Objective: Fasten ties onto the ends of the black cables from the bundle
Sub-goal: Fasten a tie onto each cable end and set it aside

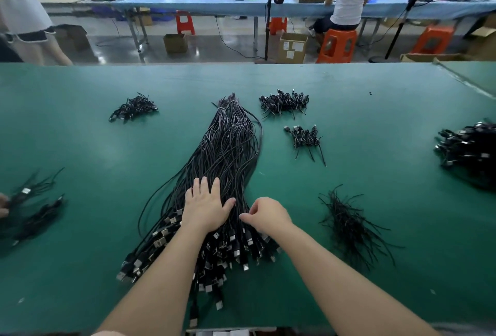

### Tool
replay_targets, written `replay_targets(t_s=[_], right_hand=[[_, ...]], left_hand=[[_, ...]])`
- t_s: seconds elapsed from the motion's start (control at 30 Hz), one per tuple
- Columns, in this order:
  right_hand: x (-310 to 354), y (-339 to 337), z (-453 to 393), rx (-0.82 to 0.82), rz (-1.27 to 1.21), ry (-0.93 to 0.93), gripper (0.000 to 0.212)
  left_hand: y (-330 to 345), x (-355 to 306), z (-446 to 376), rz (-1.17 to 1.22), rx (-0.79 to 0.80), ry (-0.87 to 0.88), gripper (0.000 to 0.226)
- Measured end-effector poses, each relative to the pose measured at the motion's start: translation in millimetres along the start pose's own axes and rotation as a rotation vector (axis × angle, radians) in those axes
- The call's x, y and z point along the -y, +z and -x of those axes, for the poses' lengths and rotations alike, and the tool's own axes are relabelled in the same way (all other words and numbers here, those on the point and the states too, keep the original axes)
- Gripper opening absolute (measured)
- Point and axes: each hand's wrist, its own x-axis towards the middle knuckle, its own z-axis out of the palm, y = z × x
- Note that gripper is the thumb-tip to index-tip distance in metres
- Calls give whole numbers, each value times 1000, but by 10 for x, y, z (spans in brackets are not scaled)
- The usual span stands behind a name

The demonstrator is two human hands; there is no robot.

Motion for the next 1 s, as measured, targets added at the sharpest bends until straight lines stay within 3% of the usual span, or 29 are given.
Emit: replay_targets(t_s=[0.27,0.43,0.7,0.8,1.0], right_hand=[[46,-35,-2,37,-60,90,36],[38,-82,31,27,-368,57,22],[135,-226,178,-30,-728,-49,20],[98,-257,220,-98,-633,-73,22],[-199,-96,353,-150,-163,-196,30]], left_hand=[[12,-6,4,-20,-18,7,83],[32,4,0,-27,-31,8,83],[7,-19,-7,-20,11,-6,83],[6,-14,1,-19,12,-1,83],[10,-14,10,-22,2,1,83]])
